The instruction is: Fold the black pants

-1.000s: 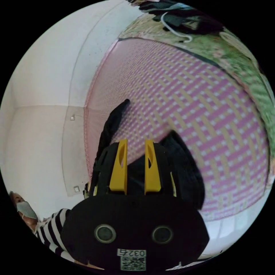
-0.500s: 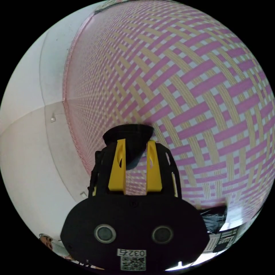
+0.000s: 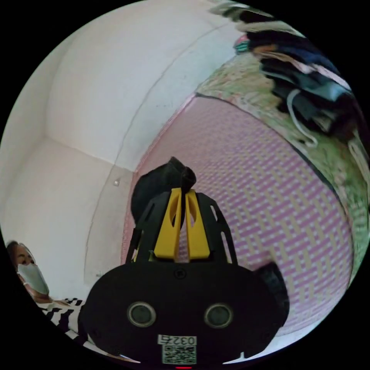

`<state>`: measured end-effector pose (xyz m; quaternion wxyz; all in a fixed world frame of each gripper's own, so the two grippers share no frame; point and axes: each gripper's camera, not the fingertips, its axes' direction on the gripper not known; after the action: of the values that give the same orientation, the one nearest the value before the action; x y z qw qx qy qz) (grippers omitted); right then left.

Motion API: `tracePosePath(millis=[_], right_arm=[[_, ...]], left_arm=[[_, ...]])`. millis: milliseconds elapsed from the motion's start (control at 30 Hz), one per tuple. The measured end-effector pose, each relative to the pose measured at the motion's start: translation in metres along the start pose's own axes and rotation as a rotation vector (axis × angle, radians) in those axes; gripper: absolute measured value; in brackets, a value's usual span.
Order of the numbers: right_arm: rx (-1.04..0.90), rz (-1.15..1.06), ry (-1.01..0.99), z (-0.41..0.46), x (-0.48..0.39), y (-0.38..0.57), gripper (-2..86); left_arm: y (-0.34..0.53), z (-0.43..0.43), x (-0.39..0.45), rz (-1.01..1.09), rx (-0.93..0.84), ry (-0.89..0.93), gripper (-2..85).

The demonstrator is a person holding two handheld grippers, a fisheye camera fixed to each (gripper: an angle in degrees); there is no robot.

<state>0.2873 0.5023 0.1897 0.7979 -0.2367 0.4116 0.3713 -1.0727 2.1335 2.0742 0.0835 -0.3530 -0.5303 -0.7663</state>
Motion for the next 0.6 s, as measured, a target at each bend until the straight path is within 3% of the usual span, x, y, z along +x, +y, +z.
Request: tracePosePath(millis=[133, 233, 333, 600], right_arm=[[-0.029, 0.193, 0.123, -0.006, 0.1, 0.048, 1.5], [-0.145, 0.393, 0.166, 0.006, 0.16, 0.085, 5.0], [-0.068, 0.338, 0.326, -0.01, 0.146, 0.095, 6.6], [-0.217, 0.043, 0.303, 0.069, 0.097, 0.032, 6.1]], left_arm=[[-0.016, 0.035, 0.013, -0.001, -0.098, -0.016, -1.6], [-0.031, 0.051, 0.025, -0.005, -0.135, -0.138, -1.6], [-0.043, 0.051, 0.034, 0.0, -0.15, -0.176, -1.6], [-0.055, 0.051, 0.03, -0.021, -0.161, -0.125, -1.7]])
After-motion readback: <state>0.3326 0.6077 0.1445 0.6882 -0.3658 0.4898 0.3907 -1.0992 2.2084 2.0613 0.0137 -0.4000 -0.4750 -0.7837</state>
